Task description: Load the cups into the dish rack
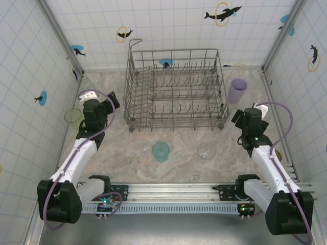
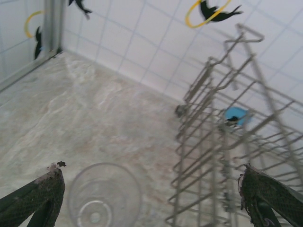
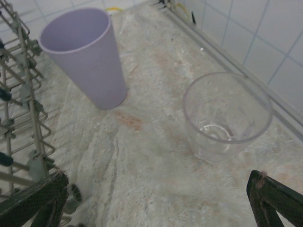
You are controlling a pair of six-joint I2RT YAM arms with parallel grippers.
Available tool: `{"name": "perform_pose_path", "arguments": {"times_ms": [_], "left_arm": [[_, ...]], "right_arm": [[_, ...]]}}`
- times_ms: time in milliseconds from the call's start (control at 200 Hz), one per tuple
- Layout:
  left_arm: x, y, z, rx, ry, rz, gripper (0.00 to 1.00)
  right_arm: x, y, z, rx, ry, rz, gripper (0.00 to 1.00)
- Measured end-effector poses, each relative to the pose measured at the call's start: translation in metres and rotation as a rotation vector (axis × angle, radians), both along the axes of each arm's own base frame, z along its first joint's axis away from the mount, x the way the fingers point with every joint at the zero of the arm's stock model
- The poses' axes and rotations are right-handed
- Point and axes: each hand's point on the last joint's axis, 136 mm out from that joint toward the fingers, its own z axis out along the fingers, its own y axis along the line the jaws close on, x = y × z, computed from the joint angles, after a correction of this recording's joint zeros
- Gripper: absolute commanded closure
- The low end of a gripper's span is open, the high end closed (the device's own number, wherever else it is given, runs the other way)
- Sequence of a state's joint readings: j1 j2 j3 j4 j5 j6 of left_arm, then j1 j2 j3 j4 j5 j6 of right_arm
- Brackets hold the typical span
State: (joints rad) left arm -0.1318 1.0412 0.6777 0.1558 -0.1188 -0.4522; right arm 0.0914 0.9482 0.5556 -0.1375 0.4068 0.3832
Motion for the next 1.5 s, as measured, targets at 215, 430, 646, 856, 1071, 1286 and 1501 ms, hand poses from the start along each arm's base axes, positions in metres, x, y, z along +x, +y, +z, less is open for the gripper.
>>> {"name": "perform_pose_path", "arguments": {"times_ms": [215, 430, 646, 856, 1071, 1286, 1501], "left_arm": [[-0.029, -0.04, 0.034, -0.07, -0.018, -0.161, 0.02], [-0.058, -0.073, 0.019, -0.124, 0.131, -0.312, 0.02], [-0.091, -0.103, 0.0, -0.145, 0.266, -0.428, 0.02], [-0.129, -0.146, -0.02, -0.114, 0.377, -0.57, 0.02], [-0.155, -0.172, -0.045, 0.012, 0.513, -0.637, 0.02], [-0.178, -0.183, -0.073, 0.144, 0.638, -0.675, 0.03], [-0.191, -0.185, -0.094, 0.223, 0.723, -0.688, 0.1]], "right_arm": [[0.0, 0.011, 0.0, 0.043, 0.072, 0.049, 0.0], [-0.004, 0.016, 0.007, 0.06, 0.11, 0.07, 0.0], [-0.002, 0.019, 0.027, 0.073, 0.098, 0.087, 0.0], [-0.012, 0.019, 0.024, 0.068, 0.131, 0.092, 0.0], [-0.018, 0.019, 0.024, 0.055, 0.146, 0.102, 0.0], [-0.022, 0.022, 0.017, 0.055, 0.184, 0.128, 0.0], [-0.021, 0.026, 0.011, 0.063, 0.208, 0.15, 0.0]]}}
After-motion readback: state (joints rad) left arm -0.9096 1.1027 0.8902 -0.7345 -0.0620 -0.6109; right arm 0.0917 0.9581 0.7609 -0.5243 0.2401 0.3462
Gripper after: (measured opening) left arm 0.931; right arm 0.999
